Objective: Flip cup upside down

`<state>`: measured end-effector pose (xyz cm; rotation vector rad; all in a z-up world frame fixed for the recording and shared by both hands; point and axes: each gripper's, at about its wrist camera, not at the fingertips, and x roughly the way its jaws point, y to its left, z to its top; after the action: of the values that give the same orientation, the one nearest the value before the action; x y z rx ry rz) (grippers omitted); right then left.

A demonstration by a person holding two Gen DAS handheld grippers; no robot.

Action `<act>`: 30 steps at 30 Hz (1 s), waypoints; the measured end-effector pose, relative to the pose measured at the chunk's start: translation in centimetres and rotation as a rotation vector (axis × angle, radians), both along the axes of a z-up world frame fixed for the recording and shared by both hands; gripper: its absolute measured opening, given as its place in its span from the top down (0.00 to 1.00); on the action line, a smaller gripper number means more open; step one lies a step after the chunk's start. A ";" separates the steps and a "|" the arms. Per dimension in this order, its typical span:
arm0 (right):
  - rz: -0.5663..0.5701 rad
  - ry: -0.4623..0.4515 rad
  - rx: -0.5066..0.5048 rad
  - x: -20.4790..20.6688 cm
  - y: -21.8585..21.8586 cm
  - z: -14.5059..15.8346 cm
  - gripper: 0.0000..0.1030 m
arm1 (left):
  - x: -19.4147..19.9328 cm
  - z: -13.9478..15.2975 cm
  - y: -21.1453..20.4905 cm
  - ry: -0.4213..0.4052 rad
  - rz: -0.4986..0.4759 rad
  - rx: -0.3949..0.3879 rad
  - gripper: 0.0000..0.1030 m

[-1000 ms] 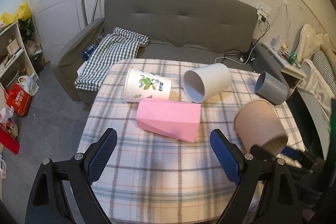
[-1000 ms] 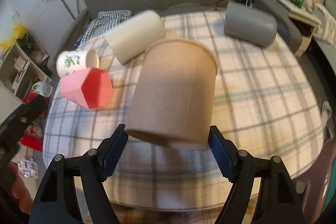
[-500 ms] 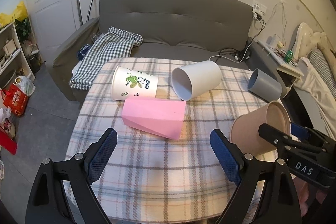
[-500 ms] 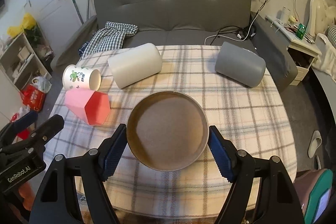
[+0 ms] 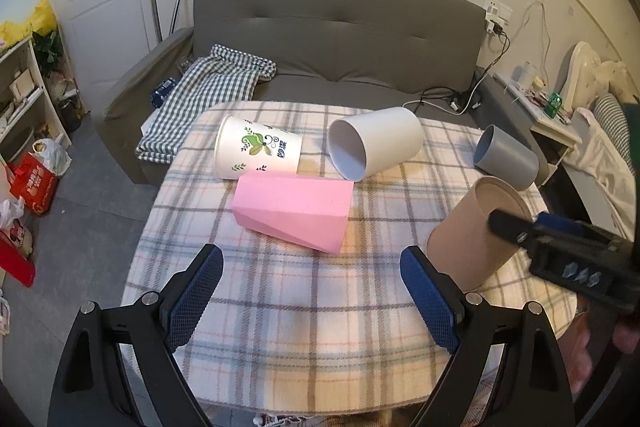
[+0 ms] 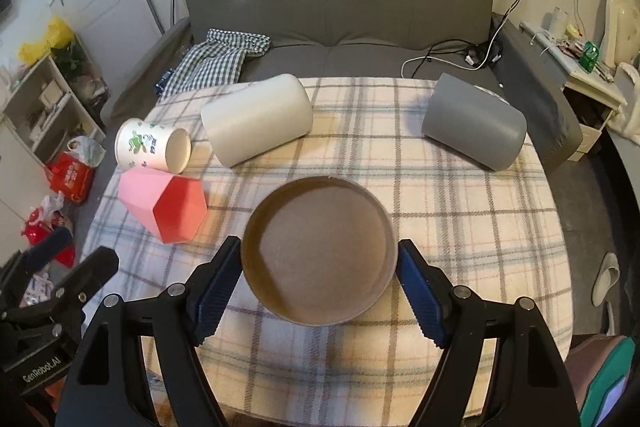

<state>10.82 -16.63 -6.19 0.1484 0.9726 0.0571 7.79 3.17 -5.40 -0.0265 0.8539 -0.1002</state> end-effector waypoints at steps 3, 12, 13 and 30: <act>-0.019 -0.051 0.042 -0.9 -1.3 1.7 0.14 | -0.8 1.2 -0.5 -0.022 0.002 0.007 0.10; -0.072 -0.216 0.028 -6.0 -5.8 7.3 0.07 | -5.5 5.5 -3.2 -0.179 0.005 0.055 0.04; -0.077 -0.235 0.018 -6.7 -6.2 7.8 0.05 | -6.1 5.8 -3.5 -0.199 0.007 0.064 0.04; -0.088 -0.310 -0.022 -14.9 -8.0 8.0 0.00 | -11.4 6.7 -6.9 -0.264 -0.023 0.108 0.03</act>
<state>-4.09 -24.68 1.85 0.1572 0.6566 -0.0117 -3.62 -3.73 1.29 0.0959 0.5945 -0.0767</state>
